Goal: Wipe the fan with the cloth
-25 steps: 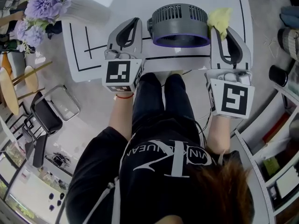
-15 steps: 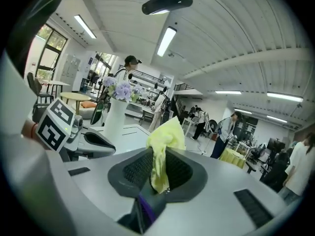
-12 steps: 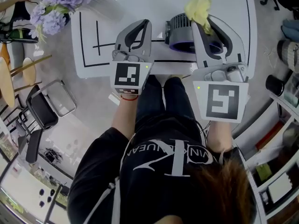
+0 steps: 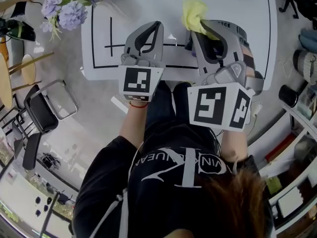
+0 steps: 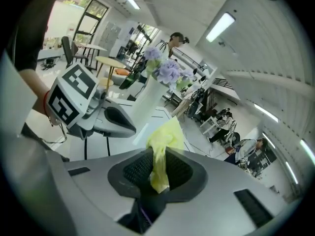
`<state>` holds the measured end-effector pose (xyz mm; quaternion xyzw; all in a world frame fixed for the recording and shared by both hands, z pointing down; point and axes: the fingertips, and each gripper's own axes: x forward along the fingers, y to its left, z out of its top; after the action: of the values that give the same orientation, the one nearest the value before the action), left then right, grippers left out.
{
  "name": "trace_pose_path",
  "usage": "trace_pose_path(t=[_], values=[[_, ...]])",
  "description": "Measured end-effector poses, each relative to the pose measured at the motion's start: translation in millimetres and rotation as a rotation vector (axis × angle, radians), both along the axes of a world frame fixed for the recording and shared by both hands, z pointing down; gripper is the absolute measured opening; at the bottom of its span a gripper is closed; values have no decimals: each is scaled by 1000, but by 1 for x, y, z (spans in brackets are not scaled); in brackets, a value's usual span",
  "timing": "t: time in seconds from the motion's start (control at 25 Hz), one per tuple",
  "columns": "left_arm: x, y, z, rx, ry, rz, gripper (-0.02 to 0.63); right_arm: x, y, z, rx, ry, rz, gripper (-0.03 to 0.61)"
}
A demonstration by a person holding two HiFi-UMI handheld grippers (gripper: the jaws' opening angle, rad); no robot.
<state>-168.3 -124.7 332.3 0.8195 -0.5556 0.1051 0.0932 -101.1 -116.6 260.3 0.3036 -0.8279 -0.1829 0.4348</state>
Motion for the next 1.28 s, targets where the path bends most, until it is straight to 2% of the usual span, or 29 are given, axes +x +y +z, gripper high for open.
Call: trace_pose_path(t=[0.08,0.36,1.28], values=[[-3,-1,1,-1,3,-2,5,-6,0,6,-10,56,-26,66],[-4,-6,1,-7,8,-6,5,-5,-9,17,-33,114,-31,66],[27,-16,1,-14,-10,15,5,31,-22,-2,-21,-50,43,66]])
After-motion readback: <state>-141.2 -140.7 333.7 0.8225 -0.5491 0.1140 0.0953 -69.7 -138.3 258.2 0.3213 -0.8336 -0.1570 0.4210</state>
